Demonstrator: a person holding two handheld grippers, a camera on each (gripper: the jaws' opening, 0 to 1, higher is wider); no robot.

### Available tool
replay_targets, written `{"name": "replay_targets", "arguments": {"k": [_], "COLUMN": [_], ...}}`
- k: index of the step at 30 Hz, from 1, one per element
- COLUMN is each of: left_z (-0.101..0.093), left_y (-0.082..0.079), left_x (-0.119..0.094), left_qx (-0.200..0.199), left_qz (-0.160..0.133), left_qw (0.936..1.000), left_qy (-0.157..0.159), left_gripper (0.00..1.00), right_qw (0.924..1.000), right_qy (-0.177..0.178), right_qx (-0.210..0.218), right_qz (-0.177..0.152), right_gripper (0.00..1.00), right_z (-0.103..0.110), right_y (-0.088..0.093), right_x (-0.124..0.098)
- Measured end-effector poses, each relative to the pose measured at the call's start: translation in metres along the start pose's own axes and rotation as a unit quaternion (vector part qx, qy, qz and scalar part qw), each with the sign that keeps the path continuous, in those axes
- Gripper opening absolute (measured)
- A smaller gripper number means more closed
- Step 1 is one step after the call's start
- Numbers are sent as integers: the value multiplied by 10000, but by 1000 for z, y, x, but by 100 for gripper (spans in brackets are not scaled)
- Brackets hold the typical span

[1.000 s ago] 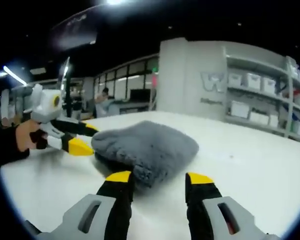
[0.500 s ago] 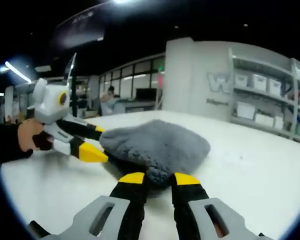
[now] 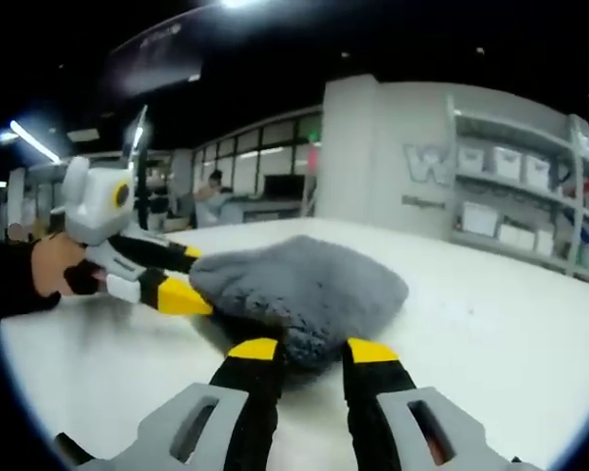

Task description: Open the folded towel by lifting each exposed corner and separating the folded layers until the towel lies flat within the target outline without major curled edges

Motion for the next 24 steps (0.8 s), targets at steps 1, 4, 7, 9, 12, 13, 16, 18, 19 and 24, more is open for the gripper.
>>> {"name": "replay_targets", "arguments": {"k": [1, 4, 7, 9, 12, 13, 16, 18, 19, 24], "left_z": [2, 4, -3, -6, -6, -6, -5, -5, -4, -2], "left_y": [0, 1, 4, 4, 5, 5, 6, 6, 6, 7], "left_x": [1, 5, 8, 9, 11, 11, 10, 10, 9, 8], "left_qx": [20, -42, 10, 108, 124, 109, 119, 141, 137, 94], "left_qz": [58, 117, 182, 220, 227, 225, 222, 223, 226, 252], "left_qw": [10000, 9999, 9998, 9997, 9996, 9996, 9997, 9996, 9996, 9996], "left_qy": [-43, 7, 95, 55, 79, 92, 72, 50, 42, 52], "left_gripper": [37, 37, 32, 32, 30, 28, 25, 24, 23, 18], "right_qw": [10000, 9998, 9995, 9997, 9996, 9997, 9997, 9996, 9996, 9995], "right_qy": [-2, -90, -228, -170, -183, -190, -158, -135, -134, -166], "right_qx": [-5, 150, 181, 31, 51, 45, -69, -112, -101, -82], "right_qz": [19, 124, 140, 158, 185, 178, 185, 198, 205, 257], "right_gripper": [28, 27, 17, 16, 14, 13, 12, 12, 12, 12], "right_z": [-3, -7, 0, 2, 5, 6, 10, 8, 7, 6], "right_y": [-1, -2, -1, -2, -4, -5, -4, -4, -3, -2], "right_x": [0, 1, 1, 3, 5, 5, 3, 4, 3, 2]}}
Point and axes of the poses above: the point that each gripper's makers call its tool centre point, and the gripper's own axes: x roughly forward along the fingers, z roughly to its left, y roughly out of its underside, the point moved 5 cm from there along -x, roughly backward along the fingers, and after that the axes turned 15 degrees about z, right-handed, at the moved point
